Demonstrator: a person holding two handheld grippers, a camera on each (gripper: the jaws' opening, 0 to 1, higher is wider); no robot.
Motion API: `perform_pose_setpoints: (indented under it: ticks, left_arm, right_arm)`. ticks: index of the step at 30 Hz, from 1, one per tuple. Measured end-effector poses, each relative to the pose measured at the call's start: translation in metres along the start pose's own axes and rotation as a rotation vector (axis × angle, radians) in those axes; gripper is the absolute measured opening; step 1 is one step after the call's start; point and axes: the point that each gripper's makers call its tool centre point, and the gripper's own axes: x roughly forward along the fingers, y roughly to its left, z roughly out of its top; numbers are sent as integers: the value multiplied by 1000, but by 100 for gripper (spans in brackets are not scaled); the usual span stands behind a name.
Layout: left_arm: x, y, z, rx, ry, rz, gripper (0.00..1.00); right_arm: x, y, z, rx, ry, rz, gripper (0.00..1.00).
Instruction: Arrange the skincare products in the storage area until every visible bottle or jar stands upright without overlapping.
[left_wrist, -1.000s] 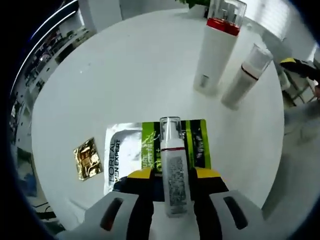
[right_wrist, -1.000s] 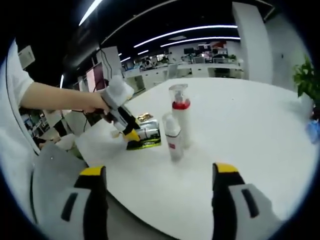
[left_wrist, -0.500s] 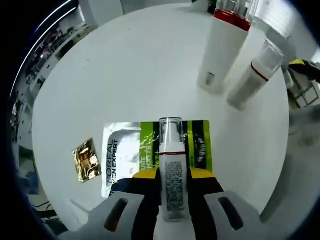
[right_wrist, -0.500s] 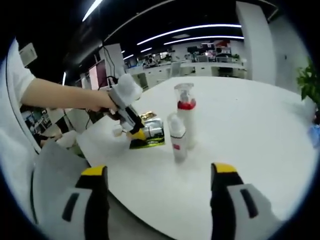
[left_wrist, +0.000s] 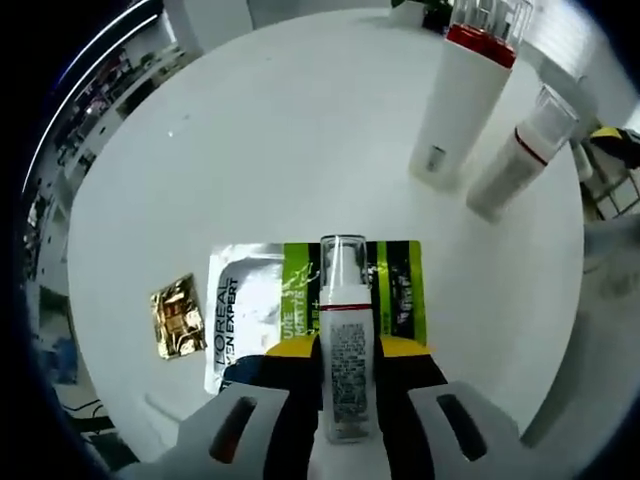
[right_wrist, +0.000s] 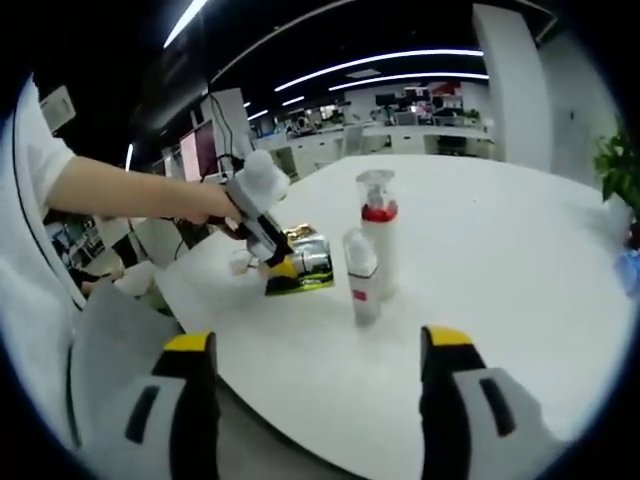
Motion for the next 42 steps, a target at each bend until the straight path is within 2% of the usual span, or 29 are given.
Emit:
perform_pose_setpoints:
  ticks: [6, 10, 14, 15, 17, 21, 23, 24, 30, 37, 42]
  left_arm:
    - [-5, 8, 0, -8, -17, 32, 17]
    - [-9, 4, 0, -27, -46, 18, 17]
    - [-17, -4, 3, -65, -102, -9, 17]
    - [-20, -8, 9, -79, -148, -33, 17]
    - [-25, -11, 10, -120, -166, -43, 17]
    - [-41, -19, 16, -150, -238, -62, 17]
    - [-52, -29, 21, -191, -292, -90, 17]
    - [-60, -36, 25, -219, -337, -112, 17]
    - [-89, -67, 31, -283, -454, -169, 17]
    - [-123, -89, 36, -312, -560, -213, 17]
    - [-148, -100, 36, -324, -644, -234, 17]
  right_arm:
    - [-5, 5, 2, 2, -8, -3, 84]
    - [-5, 9, 1, 8, -10, 2, 83]
    - [-4, 16, 4, 3, -13, 14, 83]
    - [-4, 17, 5, 4, -16, 18, 83]
    - [-3, 21, 8, 23, -29, 32, 83]
    - [-3, 29, 16, 53, -60, 57, 82]
    - [-3, 32, 18, 60, -65, 67, 81]
    - [-3, 34, 18, 62, -66, 69, 81]
    - [-5, 43, 18, 111, -89, 97, 79]
    - [-7, 52, 22, 123, -101, 123, 76]
    - [-7, 58, 32, 156, -136, 157, 73]
